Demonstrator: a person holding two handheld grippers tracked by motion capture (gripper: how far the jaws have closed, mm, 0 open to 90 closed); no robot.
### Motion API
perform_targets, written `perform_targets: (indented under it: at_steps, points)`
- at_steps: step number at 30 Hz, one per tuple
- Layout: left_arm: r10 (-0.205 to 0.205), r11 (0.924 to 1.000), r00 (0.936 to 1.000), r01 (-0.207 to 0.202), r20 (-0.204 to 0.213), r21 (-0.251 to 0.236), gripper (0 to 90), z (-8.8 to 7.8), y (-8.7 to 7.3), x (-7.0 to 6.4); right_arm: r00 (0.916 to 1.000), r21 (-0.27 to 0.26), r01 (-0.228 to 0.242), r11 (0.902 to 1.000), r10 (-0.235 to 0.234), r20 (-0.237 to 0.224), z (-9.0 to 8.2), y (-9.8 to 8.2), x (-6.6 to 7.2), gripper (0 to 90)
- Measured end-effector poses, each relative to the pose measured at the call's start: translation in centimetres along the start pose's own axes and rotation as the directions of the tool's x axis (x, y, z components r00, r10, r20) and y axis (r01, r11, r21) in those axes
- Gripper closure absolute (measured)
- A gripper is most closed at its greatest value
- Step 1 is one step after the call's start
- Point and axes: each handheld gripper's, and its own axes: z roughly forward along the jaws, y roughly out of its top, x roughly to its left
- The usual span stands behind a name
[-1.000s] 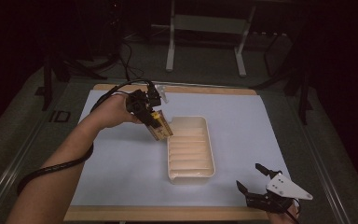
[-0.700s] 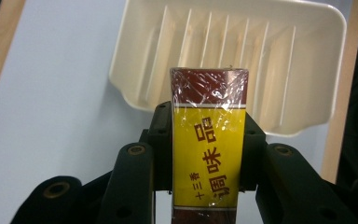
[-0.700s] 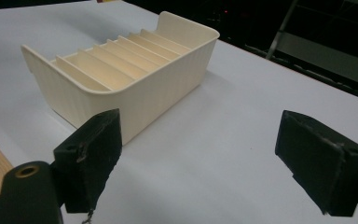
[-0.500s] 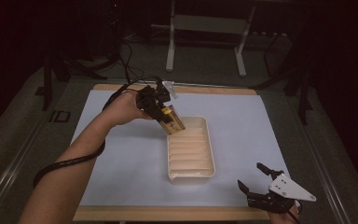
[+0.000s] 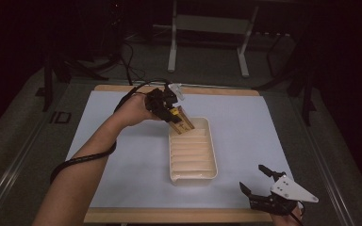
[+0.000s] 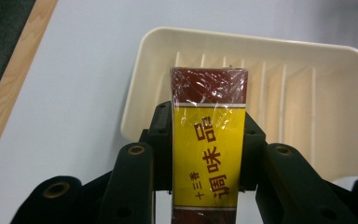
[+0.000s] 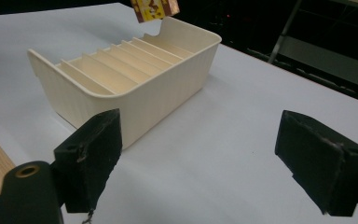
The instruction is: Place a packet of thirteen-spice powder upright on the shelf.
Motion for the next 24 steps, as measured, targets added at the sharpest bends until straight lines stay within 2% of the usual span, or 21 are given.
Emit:
perform_targets:
  at_steps: [7,11,16,24]
  points:
    - [0.001,1.0000,1.0000,-0.001,0.009,0.005,67.4,1.5,-0.3,0.8,1.0000,0.002,0.002,1.0000,-0.002,-0.004,0.0,0.0,0.0,14.7]
    - [0.000,0.9999,1.0000,0.000,0.010,-0.011,67.3,1.9,-0.7,1.2,1.0000,0.003,0.002,1.0000,-0.002,-0.006,0.0,0.0,0.0,14.7]
    - [-0.004,1.0000,0.9999,0.004,0.015,-0.003,67.4,2.4,-0.9,1.6,1.0000,0.004,0.001,1.0000,-0.001,-0.006,0.0,0.0,0.0,14.8]
    - [0.004,1.0000,0.9997,-0.004,0.023,-0.009,67.3,2.7,-1.0,1.7,1.0000,0.004,0.002,1.0000,-0.002,-0.007,0.0,-0.1,0.0,14.9]
